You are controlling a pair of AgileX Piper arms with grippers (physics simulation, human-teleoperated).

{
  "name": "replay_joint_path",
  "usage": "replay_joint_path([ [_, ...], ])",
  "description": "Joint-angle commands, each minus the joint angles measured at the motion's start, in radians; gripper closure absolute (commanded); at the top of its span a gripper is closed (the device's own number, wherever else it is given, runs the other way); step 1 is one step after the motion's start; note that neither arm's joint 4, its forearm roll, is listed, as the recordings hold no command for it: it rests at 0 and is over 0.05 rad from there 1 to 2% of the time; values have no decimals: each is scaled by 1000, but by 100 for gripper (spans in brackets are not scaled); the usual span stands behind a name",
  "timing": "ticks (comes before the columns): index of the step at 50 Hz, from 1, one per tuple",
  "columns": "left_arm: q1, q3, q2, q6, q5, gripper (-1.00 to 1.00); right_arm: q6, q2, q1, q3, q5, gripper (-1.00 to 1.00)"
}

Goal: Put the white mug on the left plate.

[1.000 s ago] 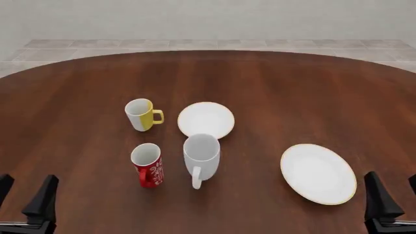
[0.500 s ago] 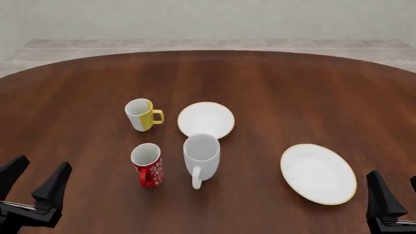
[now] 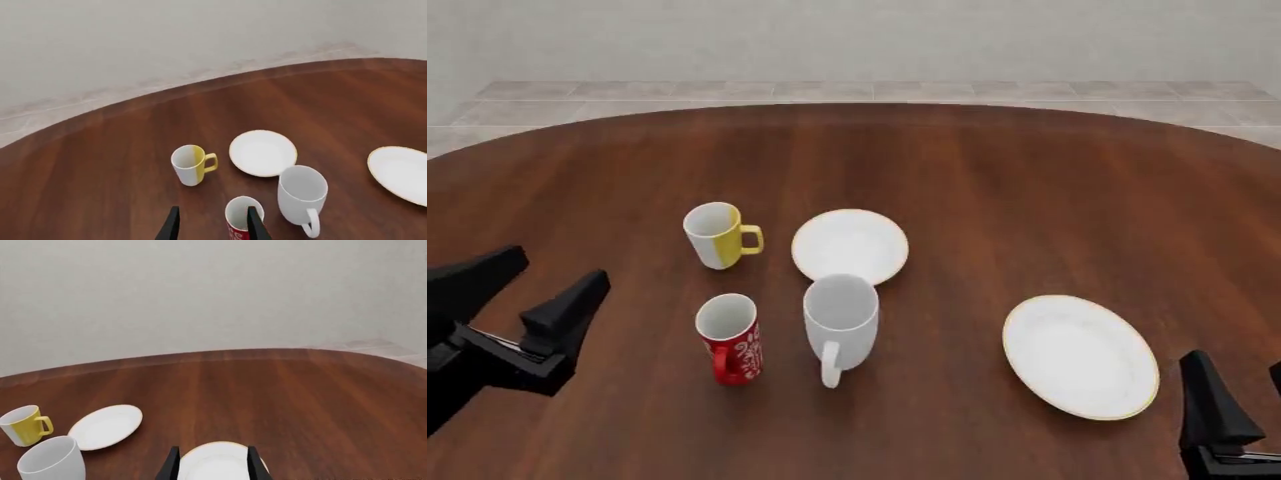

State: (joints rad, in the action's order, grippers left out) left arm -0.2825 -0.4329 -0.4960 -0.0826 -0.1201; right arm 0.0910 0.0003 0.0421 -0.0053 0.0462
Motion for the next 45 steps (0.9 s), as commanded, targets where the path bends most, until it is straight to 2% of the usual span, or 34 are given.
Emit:
replay_joint_path([
  [1, -105, -150, -156, 20, -85, -100, 3, 0, 2, 0, -7, -100],
  [7, -163, -209, -207, 31, -133, -100, 6, 0, 3, 0, -11, -100],
  [15, -172, -249, -265, 57, -162, -100, 12, 0, 5, 0, -13, -100],
  [25, -175, -284, -258, 62, -210, -100, 10, 0, -1, 0, -18, -100],
  [33, -224, -301, -290, 98, -202, -100, 7, 0, -5, -1, -24, -100],
  [45, -275, -325, -359, 115, -172, -100, 10, 0, -5, 0, -25, -100],
])
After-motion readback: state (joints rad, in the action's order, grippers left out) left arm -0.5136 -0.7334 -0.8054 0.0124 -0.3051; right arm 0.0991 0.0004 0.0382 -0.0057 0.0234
